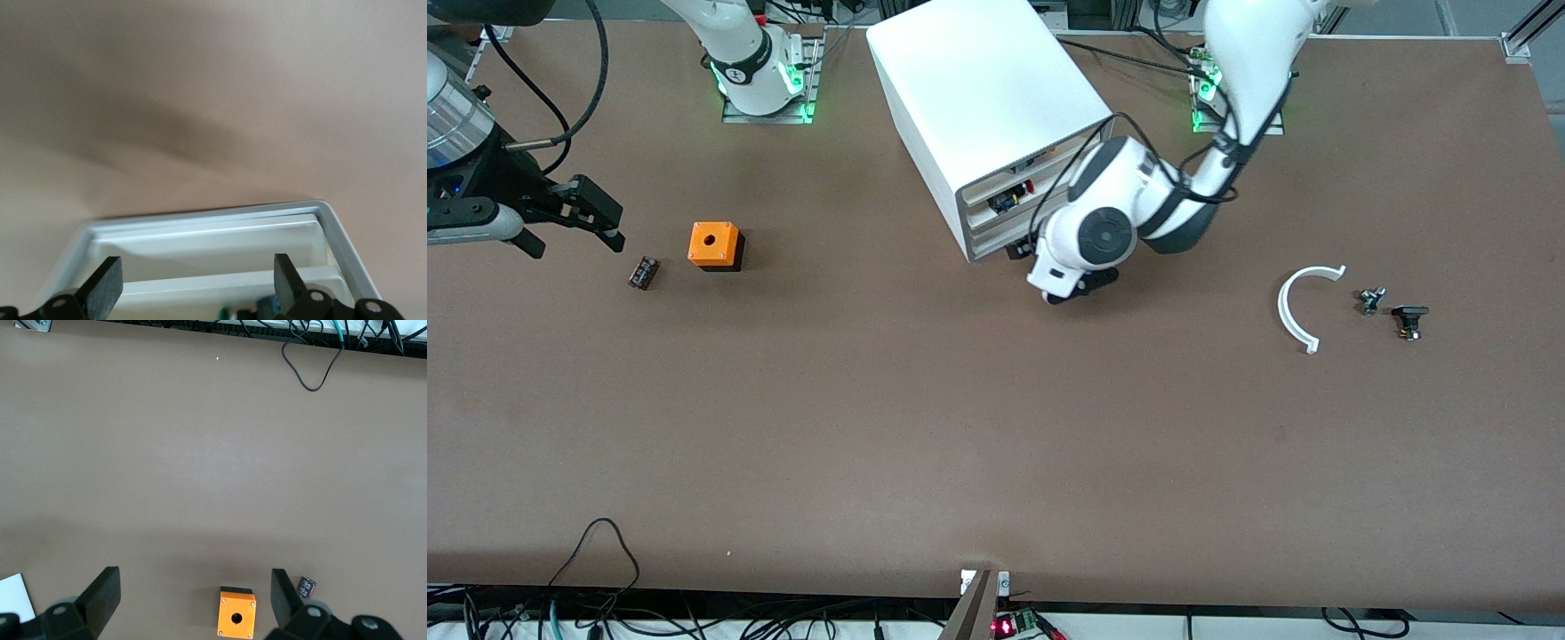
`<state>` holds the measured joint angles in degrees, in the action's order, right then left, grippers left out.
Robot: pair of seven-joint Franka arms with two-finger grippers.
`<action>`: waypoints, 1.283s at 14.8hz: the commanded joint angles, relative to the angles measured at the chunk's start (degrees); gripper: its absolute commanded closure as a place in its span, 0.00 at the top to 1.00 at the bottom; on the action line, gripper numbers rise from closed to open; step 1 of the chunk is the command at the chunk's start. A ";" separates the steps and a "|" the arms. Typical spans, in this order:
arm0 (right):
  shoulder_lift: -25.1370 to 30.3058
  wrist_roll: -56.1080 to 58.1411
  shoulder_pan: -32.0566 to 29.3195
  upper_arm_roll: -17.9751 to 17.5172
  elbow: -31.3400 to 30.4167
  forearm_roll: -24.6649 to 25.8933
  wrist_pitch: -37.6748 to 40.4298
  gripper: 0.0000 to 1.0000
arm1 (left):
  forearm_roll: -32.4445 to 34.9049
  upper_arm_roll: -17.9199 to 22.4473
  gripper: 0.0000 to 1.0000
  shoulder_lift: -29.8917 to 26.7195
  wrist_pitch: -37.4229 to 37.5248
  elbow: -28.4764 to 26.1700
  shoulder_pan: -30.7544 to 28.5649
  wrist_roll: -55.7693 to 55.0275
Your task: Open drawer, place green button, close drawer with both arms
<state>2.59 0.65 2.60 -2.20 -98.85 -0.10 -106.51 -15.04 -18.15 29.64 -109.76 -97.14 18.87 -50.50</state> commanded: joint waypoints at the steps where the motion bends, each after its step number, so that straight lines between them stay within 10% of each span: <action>1: -0.66 0.58 -0.32 -0.09 1.56 -0.86 1.31 1.00 | 7.01 -0.39 1.00 -1.95 9.36 6.50 -4.45 7.75; 11: -0.57 0.49 -0.32 -0.09 1.56 -0.78 1.31 1.00 | 19.09 0.13 1.00 -10.55 21.05 18.02 -18.34 43.98; 19: -0.57 0.49 -0.32 -0.09 1.56 -0.78 1.31 1.00 | 18.29 12.00 1.00 -29.63 17.65 1.60 -15.18 54.72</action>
<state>2.59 0.65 2.60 -2.19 -98.83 -0.10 -106.47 3.05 -7.35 4.80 -89.03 -88.45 2.06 3.28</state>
